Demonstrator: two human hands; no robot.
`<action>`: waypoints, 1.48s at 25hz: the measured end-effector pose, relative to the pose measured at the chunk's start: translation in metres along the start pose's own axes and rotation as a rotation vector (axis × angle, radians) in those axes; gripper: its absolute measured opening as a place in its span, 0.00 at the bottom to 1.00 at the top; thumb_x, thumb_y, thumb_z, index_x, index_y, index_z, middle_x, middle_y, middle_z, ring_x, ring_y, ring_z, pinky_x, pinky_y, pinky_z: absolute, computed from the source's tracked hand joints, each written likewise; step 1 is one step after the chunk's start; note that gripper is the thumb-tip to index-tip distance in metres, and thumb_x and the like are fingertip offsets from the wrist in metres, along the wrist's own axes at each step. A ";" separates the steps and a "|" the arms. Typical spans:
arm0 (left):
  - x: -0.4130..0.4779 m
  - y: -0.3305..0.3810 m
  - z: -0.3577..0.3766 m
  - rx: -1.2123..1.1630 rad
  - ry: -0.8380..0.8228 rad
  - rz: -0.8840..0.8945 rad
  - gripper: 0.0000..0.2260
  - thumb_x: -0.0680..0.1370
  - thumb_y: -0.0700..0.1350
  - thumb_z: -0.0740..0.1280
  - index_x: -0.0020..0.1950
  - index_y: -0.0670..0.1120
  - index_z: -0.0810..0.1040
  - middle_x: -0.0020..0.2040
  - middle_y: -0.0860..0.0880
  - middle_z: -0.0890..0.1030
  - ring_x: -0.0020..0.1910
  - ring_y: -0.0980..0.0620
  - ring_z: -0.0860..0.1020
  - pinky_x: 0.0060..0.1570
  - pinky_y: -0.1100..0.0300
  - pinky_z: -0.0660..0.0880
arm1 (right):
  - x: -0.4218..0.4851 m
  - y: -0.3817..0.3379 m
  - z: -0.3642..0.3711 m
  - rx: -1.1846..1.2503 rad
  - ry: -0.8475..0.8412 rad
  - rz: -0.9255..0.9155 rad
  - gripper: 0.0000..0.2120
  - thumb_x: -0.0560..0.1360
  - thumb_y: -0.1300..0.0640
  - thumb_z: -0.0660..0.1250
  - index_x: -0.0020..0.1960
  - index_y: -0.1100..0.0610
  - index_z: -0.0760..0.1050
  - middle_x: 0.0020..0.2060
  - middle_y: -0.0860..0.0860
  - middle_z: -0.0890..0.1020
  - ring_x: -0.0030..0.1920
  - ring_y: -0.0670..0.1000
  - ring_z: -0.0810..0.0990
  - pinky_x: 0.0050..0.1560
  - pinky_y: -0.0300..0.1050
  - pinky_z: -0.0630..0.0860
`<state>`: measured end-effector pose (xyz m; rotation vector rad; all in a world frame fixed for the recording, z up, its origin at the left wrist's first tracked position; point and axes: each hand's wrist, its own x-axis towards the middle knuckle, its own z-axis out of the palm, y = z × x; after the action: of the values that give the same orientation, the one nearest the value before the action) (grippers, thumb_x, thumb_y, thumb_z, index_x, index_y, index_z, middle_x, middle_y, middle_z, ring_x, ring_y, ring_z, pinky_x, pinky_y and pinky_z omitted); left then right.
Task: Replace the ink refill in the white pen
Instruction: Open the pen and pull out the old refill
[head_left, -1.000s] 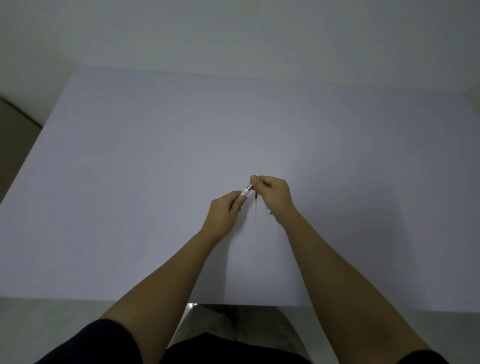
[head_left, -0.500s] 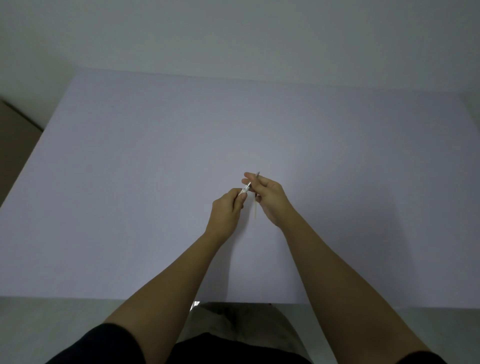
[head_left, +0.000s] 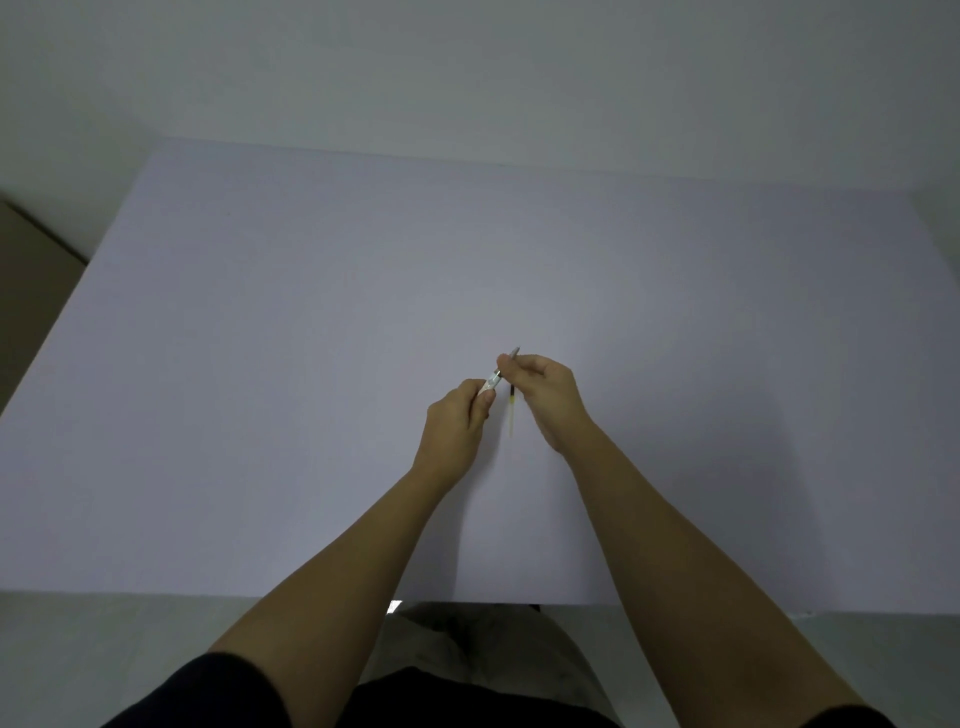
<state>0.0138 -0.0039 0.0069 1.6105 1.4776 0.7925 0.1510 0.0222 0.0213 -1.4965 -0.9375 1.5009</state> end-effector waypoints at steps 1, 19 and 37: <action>0.000 0.000 0.000 -0.004 0.004 -0.010 0.09 0.81 0.49 0.55 0.46 0.51 0.73 0.35 0.55 0.75 0.32 0.59 0.71 0.31 0.70 0.69 | 0.000 0.000 0.000 0.002 -0.002 -0.011 0.06 0.74 0.52 0.67 0.46 0.53 0.82 0.45 0.45 0.84 0.49 0.38 0.81 0.58 0.40 0.71; 0.002 0.007 0.003 -0.016 0.015 -0.037 0.11 0.81 0.48 0.54 0.50 0.46 0.74 0.36 0.53 0.75 0.32 0.58 0.72 0.32 0.69 0.67 | 0.000 -0.011 0.007 0.109 0.023 -0.008 0.24 0.72 0.57 0.70 0.67 0.56 0.70 0.46 0.46 0.83 0.55 0.45 0.79 0.63 0.43 0.69; 0.007 0.001 0.004 0.054 -0.002 0.000 0.12 0.81 0.48 0.54 0.48 0.45 0.75 0.37 0.48 0.76 0.33 0.56 0.71 0.33 0.64 0.67 | 0.005 -0.007 -0.003 -0.012 -0.045 0.030 0.07 0.75 0.50 0.66 0.43 0.51 0.82 0.45 0.46 0.83 0.53 0.43 0.79 0.55 0.38 0.71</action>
<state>0.0185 0.0026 0.0055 1.6510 1.5091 0.7571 0.1540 0.0295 0.0261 -1.4962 -0.9561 1.5591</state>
